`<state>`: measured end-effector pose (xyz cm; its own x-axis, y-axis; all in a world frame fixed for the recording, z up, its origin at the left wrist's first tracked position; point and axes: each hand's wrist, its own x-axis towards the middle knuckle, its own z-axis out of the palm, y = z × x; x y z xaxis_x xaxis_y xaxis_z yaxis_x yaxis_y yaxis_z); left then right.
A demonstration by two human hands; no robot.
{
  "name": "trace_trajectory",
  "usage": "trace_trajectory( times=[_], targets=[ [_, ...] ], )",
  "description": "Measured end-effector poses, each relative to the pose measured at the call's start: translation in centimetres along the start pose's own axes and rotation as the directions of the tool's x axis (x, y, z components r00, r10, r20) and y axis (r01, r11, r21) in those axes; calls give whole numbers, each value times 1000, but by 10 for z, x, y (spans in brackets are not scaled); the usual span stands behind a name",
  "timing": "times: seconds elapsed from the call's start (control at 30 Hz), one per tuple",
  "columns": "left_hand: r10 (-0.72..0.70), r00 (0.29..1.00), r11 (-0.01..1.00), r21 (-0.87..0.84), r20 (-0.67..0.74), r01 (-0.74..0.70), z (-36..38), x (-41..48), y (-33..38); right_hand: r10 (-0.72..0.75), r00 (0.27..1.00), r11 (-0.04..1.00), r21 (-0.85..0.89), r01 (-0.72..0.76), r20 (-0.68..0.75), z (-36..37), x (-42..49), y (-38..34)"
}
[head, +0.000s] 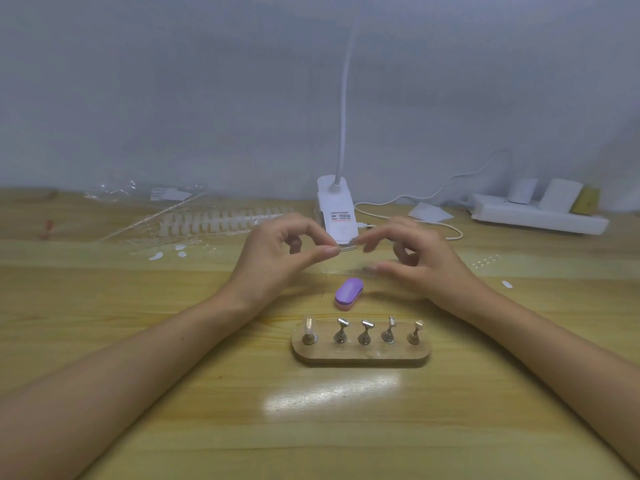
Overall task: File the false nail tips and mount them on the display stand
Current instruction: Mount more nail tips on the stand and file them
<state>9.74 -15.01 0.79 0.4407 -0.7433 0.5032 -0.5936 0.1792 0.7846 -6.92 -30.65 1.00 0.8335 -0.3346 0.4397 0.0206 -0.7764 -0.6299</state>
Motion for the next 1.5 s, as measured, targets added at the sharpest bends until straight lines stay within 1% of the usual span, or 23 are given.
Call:
trace_trajectory(
  times=[0.07,0.13,0.2,0.23,0.3,0.37,0.43,0.53,0.63,0.7,0.8,0.9,1.03,1.1,1.2,1.27,1.33,1.37,1.43,1.5],
  targets=[
    [17,1000,1000,-4,-7,-17,0,0,0,-42,988,999,12,41,151,0,-4,-3],
    [21,1000,1000,-14,11,-21,1,-1,1,-72,976,996,-40,82,207,2,-4,-4],
    [8,998,1000,-19,56,-7,1,-1,2,-88,977,991,-83,106,193,4,-2,-4],
    [-7,996,1000,-23,86,9,1,-1,3,-90,979,991,-77,105,181,4,-1,-4],
    [-38,990,998,-47,138,45,1,-1,4,-75,982,997,-13,79,172,4,-2,-5],
    [-61,986,995,-66,158,72,2,-2,4,-35,983,996,88,19,182,6,-4,-7],
    [-81,985,993,-74,150,93,2,-2,3,17,984,987,157,-45,176,8,-5,-7],
    [-80,993,995,-48,86,84,2,-2,1,100,985,956,260,-134,138,7,-5,-9],
    [-51,998,999,8,48,50,3,-3,0,118,986,933,326,-152,122,6,-5,-11],
    [-37,997,999,33,63,35,2,-3,1,113,986,929,338,-150,125,7,-6,-12],
    [-22,996,1000,21,89,20,1,-3,1,120,983,913,374,-165,142,7,-5,-13],
    [-27,994,999,-19,103,29,0,-1,2,136,972,868,450,-210,192,5,-5,-13],
    [-10,984,1000,-27,176,15,0,-2,3,177,955,818,503,-278,239,5,-6,-13],
    [14,984,1000,-18,178,-11,1,-2,2,218,951,773,556,-306,220,6,-6,-13],
    [44,991,998,-40,123,-39,0,0,0,299,942,671,667,-323,155,8,-4,-13],
    [57,994,998,-41,90,-53,0,0,-1,309,938,654,681,-329,157,9,-4,-13],
    [93,990,996,-21,106,-91,1,-1,-1,274,940,671,660,-337,202,9,-5,-14],
    [107,987,994,-15,118,-106,1,-1,-1,271,941,666,667,-335,203,9,-5,-14],
    [109,988,994,-13,105,-108,1,0,0,308,940,633,706,-317,146,9,-4,-15],
    [101,992,995,-18,78,-100,1,0,-1,312,939,635,703,-320,146,9,-4,-14]
  ],
)
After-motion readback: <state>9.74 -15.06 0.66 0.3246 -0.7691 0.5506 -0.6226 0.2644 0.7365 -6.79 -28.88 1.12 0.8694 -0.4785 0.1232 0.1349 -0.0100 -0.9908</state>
